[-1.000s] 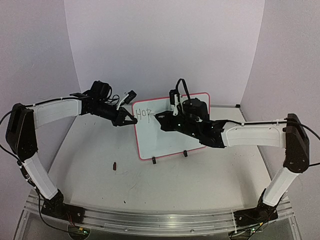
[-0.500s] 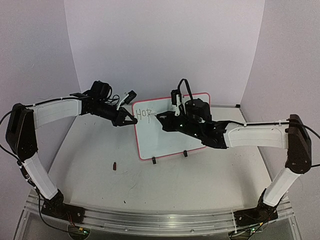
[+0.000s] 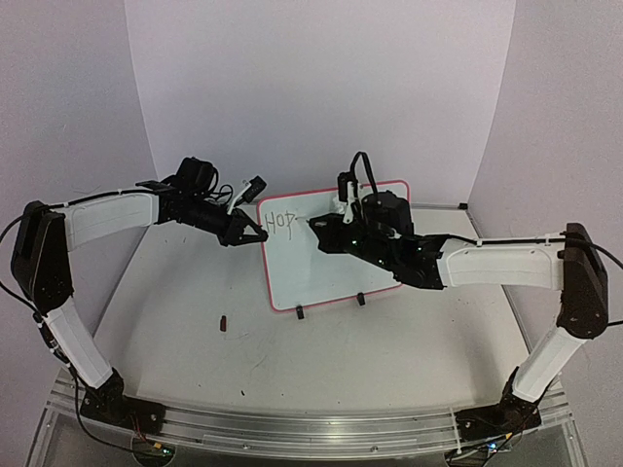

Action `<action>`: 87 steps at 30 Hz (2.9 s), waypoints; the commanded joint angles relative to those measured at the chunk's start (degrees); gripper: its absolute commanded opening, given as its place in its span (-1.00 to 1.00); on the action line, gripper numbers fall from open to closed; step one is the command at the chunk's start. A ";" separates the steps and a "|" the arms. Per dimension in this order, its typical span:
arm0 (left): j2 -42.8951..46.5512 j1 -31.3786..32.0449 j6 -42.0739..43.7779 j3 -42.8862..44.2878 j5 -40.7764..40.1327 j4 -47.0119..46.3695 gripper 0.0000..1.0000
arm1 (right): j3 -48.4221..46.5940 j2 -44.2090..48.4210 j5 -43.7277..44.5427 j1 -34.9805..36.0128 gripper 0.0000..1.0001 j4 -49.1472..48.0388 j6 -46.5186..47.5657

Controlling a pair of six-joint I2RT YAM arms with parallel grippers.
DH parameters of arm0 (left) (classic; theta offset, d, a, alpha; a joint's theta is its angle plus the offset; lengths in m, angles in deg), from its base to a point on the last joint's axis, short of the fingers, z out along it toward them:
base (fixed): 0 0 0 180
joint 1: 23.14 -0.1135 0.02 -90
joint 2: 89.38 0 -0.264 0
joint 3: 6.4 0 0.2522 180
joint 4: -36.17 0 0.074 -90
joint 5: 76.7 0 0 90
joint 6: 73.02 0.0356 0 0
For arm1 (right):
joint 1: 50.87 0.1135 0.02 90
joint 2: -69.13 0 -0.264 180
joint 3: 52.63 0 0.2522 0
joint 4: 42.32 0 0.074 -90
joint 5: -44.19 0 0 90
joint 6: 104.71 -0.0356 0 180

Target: Write a sentence on the whiteboard

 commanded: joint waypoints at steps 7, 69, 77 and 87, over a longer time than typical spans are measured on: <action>0.01 0.10 2.37 0.32 -6.33 2.55 -1.00 | -0.48 1.04 5.38 -0.21 -1.00 -0.48 0.14; -0.08 0.06 2.42 0.45 -6.15 2.75 -1.00 | 0.97 -0.98 0.37 -0.25 -1.00 -0.48 -2.45; 0.05 0.19 2.41 0.47 -6.15 2.74 -1.00 | 1.95 -0.78 1.34 -0.23 -1.00 -0.01 -2.93; 0.04 0.19 2.41 0.46 -6.20 2.73 -1.00 | 2.00 0.93 4.13 -0.21 -1.00 0.15 -2.20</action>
